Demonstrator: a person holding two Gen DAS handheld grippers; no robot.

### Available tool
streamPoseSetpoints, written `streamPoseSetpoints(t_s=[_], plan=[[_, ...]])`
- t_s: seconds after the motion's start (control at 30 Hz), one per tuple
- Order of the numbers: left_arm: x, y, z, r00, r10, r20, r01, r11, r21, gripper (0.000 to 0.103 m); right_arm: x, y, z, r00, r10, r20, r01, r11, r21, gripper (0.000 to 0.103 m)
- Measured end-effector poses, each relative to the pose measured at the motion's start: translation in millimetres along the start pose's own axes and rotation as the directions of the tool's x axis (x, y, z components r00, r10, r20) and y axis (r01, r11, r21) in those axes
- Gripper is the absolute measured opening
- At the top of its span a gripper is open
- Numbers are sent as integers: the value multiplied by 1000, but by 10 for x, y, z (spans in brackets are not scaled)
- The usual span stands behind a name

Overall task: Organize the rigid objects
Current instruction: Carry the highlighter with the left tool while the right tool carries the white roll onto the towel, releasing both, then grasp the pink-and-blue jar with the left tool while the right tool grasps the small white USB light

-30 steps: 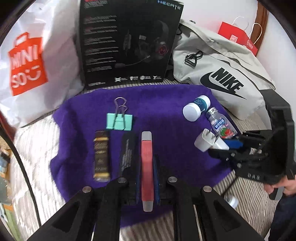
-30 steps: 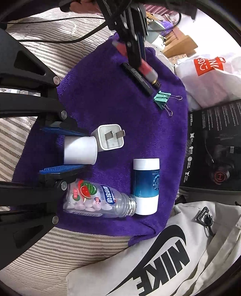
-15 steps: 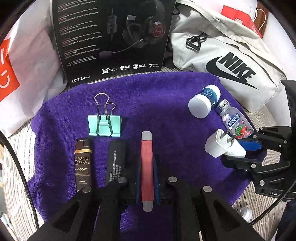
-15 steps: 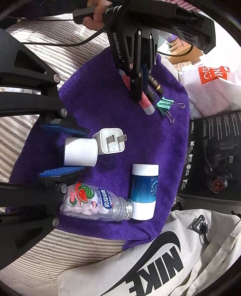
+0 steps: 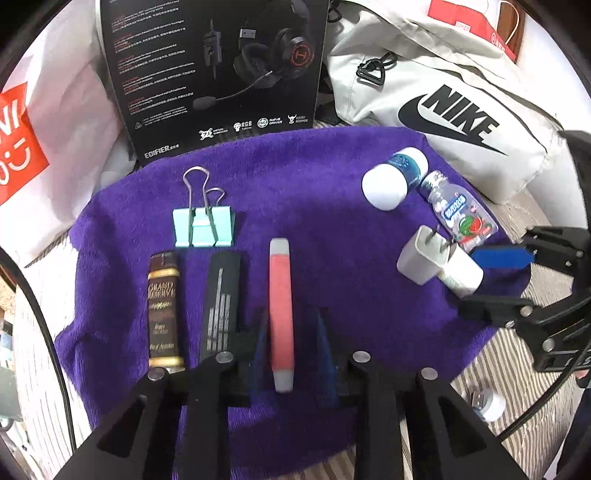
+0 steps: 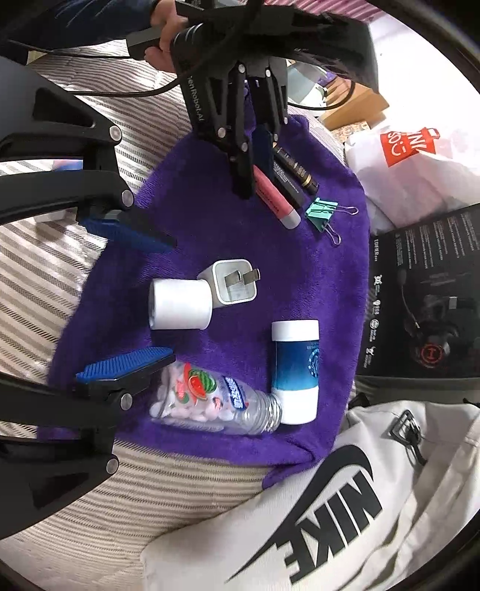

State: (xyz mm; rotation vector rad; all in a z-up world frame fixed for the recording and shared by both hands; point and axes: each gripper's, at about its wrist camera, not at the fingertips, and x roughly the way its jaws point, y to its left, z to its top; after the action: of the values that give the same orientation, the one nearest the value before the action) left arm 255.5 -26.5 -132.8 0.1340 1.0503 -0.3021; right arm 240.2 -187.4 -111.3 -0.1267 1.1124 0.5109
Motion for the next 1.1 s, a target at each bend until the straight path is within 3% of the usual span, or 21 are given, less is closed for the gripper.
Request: streamPoseSetpoints(t_s=[0.17,0.33,0.4,0.5,0.8,0.93,1.1], plan=[[-222,14,-83,999,39,27,-39,999,-14,25,-231,-43,-124,998,-39,38,38,999,37,58],[-661,-118,-237,996,12,90,-12,1000,4,25,-495,-60,-364,996,-56,75,49,995,92,58],[-761,-259,-329,993,-48,104,44,998,39,25,-600,-55,-490,995,-59,85,49,993,112,58],[-819,-483,-494,991,-95,94,87,992,87,25,-705,-36,-674,994,-72,87,61,990,125,62],[-645,-906,-855,992,-121,23,114,973,201,25,-882,-30,-1265,994,-92,59,80,980,182,63],[-616,-979,-894,992,-126,17,117,960,256,59,-862,-38,-1467,995,-98,32,90,976,199,63],[-577,-1050,-891,994,-113,7,106,950,293,59,-810,-96,-1587,996,-92,11,87,970,229,63]])
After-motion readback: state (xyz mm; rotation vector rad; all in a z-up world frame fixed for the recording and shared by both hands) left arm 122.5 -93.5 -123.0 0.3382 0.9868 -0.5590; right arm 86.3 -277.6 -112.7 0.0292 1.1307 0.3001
